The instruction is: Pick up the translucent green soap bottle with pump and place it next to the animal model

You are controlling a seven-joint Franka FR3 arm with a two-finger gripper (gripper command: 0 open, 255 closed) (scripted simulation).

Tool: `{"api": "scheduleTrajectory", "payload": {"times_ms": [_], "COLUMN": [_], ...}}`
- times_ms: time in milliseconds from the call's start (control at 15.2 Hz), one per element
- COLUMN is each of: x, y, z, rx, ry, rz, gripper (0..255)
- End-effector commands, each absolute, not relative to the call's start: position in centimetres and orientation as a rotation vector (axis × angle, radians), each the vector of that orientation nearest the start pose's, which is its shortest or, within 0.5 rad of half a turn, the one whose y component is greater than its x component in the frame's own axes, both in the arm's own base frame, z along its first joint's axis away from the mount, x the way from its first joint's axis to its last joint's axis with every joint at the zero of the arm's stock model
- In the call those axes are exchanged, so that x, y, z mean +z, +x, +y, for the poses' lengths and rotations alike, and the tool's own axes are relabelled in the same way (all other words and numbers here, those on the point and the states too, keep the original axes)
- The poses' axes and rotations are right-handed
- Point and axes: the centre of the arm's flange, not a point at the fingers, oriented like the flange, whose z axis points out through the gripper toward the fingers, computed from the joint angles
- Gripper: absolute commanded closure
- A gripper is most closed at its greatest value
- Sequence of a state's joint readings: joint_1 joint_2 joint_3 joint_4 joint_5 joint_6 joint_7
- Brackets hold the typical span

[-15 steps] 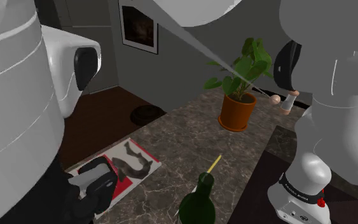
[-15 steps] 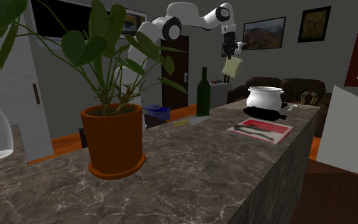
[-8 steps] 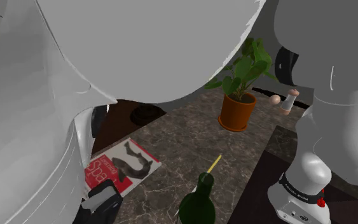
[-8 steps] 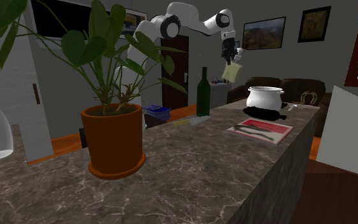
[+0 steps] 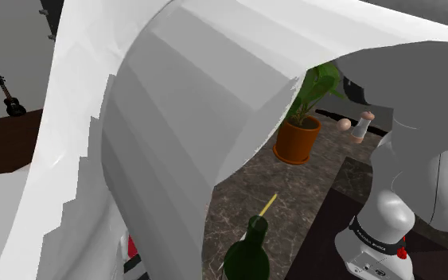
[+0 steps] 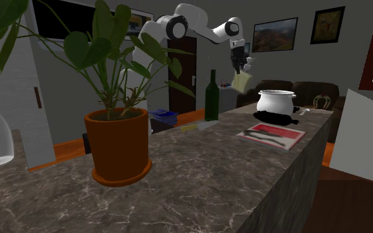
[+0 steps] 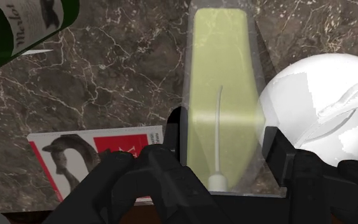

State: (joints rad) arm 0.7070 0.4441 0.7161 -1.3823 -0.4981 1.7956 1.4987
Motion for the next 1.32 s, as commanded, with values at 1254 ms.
{"api": "scheduleTrajectory", "payload": {"times_ms": [1254], "x": [40.4], "y": [22.5], "z": [64.1], "rx": [-0.328], "ry": [-3.072], "rz": [0.065], "gripper": [255]}}
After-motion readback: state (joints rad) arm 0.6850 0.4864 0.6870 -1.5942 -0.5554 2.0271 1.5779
